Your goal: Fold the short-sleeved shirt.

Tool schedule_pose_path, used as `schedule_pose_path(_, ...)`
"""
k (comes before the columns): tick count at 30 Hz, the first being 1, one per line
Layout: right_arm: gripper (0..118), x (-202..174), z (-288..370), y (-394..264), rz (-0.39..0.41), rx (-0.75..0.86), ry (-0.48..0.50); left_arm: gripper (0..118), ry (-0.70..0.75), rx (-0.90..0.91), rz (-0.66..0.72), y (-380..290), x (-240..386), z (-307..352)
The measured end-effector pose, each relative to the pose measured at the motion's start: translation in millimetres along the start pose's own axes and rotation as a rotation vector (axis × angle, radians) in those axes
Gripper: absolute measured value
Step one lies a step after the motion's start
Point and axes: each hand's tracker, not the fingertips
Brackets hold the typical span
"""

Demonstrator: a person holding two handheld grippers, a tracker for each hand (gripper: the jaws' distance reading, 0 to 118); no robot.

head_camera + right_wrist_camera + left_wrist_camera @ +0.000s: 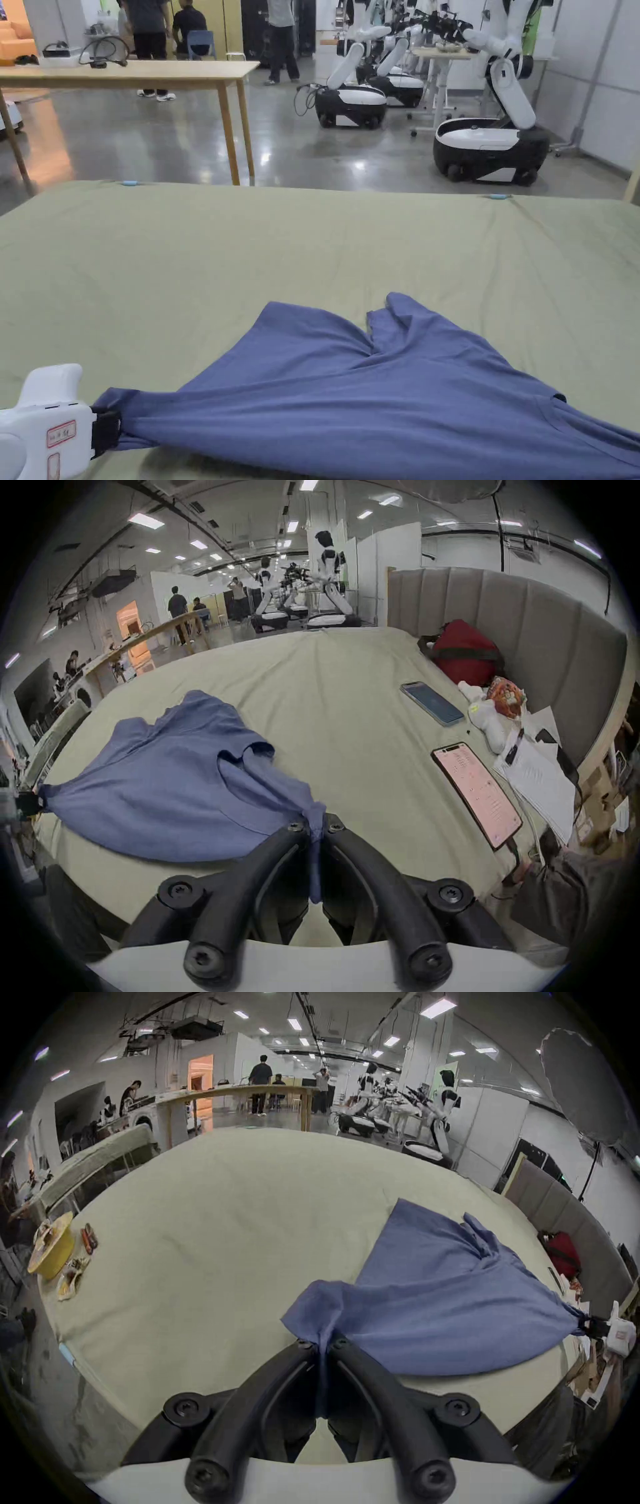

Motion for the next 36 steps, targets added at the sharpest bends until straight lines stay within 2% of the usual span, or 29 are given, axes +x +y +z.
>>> schedule_pose_path(6,8,-13.9,-1.9,-0.1,0.064,-0.004,-0.038,0,0.012,-0.017,0.016,-3.9,-1.6,-12.6)
schedule_pose_path(7,13,-14.9,-1.6,0.4,0.067,-0.003,-0.04,2,0.009,-0.012,0.016,-5.3,1.2,-11.2)
schedule_pose_path(8,27,-15.5,-0.3,0.8,0.063,0.005,-0.043,6,0.007,-0.006,0.017,-5.3,1.3,-11.0)
schedule_pose_path(9,59,-17.7,1.9,1.9,0.058,0.022,-0.067,22,0.012,0.006,0.013,-5.8,2.2,-10.1)
schedule_pose_path(10,106,-18.1,3.2,3.4,0.057,0.036,-0.081,75,0.042,0.023,0.0,-6.3,3.8,-9.2)
schedule_pose_path(11,118,-19.4,5.6,5.5,0.054,0.034,-0.064,111,0.081,0.039,-0.007,-7.9,6.0,-9.3)
schedule_pose_path(12,118,-23.4,10.2,7.3,0.05,0.051,-0.042,115,0.103,0.052,-0.007,-9.8,7.1,-8.0)
schedule_pose_path(13,118,-29.4,15.5,8.6,0.061,0.068,-0.026,109,0.108,0.118,-0.012,-11.1,9.1,-0.7)
schedule_pose_path(15,118,-47.4,24.0,13.4,0.119,0.098,-0.03,109,0.146,0.129,-0.021,-13.2,14.3,8.6)
schedule_pose_path(16,113,-58.9,30.5,12.1,0.139,0.132,-0.054,103,0.151,0.157,-0.009,-16.1,16.1,15.2)
schedule_pose_path(17,98,-70.8,38.0,9.9,0.147,0.166,-0.066,93,0.145,0.191,0.012,-20.0,18.0,23.5)
schedule_pose_path(18,66,-83.4,43.8,5.2,0.146,0.197,-0.056,71,0.147,0.203,0.023,-23.6,19.4,31.4)
schedule_pose_path(19,9,-93.9,51.4,0.0,0.125,0.237,-0.042,16,0.153,0.232,0.033,-27.2,19.7,38.0)
schedule_pose_path(20,1,-105.4,57.0,-6.2,0.095,0.269,-0.031,0,0.162,0.253,0.026,-32.0,21.4,44.9)
schedule_pose_path(22,1,-120.6,58.2,-21.2,0.059,0.291,0.01,0,0.192,0.298,0.003,-40.6,22.5,53.8)
schedule_pose_path(24,1,-137.9,62.9,-31.4,0.056,0.282,0.05,0,0.18,0.228,0.015,-49.3,18.6,57.9)
schedule_pose_path(28,1,-160.6,60.4,-48.4,0.102,0.275,0.058,0,0.151,0.171,0.021,-53.1,-1.3,48.1)
schedule_pose_path(33,1,-169.7,52.8,-52.7,0.116,0.24,0.09,0,0.059,0.079,-0.02,-33.9,-18.5,24.1)
schedule_pose_path(34,1,-169.8,51.4,-53.8,0.115,0.241,0.087,5,0.066,0.084,-0.024,-28.6,-21.6,18.4)
schedule_pose_path(35,1,-169.8,49.8,-53.3,0.118,0.234,0.093,16,0.075,0.069,-0.042,-21.7,-20.4,6.7)
schedule_pose_path(36,1,-170.5,47.7,-53.1,0.121,0.223,0.098,44,0.072,0.051,-0.055,-15.1,-24.6,-1.5)
